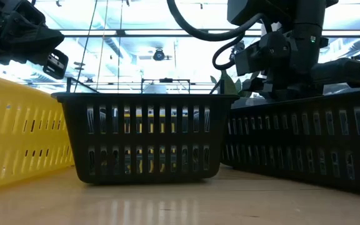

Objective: Stack baskets on shelf by color
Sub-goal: Stack the left gray bin on top of the right gray bins

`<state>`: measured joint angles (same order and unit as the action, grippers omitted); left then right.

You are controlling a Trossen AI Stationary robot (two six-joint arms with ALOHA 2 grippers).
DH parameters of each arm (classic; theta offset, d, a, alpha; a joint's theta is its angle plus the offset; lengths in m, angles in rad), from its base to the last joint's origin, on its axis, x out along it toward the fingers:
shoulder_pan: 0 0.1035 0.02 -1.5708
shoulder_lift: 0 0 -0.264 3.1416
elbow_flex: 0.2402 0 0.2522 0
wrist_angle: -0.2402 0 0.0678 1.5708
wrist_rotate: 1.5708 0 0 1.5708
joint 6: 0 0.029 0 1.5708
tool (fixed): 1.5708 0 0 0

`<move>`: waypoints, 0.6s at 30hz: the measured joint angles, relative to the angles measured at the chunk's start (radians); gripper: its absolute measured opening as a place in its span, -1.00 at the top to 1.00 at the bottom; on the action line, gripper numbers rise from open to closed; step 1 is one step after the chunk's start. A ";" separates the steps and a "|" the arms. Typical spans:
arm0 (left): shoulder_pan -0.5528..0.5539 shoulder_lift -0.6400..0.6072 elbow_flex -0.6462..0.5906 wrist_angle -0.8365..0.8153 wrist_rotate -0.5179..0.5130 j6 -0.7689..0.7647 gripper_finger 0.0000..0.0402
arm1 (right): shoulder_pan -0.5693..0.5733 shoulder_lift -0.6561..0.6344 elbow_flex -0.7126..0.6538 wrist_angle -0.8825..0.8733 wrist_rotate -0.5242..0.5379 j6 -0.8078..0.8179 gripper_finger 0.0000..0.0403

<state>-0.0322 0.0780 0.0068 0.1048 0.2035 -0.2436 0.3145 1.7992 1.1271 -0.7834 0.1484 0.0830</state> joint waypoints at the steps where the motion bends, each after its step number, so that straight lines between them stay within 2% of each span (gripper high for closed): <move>1: 0.000 0.000 0.000 0.000 0.000 0.000 0.84 | 0.000 0.000 0.000 0.000 -0.003 0.000 0.95; 18: 0.000 0.000 0.000 0.000 0.000 0.000 0.83 | 0.000 -0.001 0.010 -0.062 -0.009 0.002 0.96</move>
<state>-0.0321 0.0780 0.0068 0.1047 0.2037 -0.2437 0.3149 1.7981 1.1367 -0.8450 0.1398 0.0845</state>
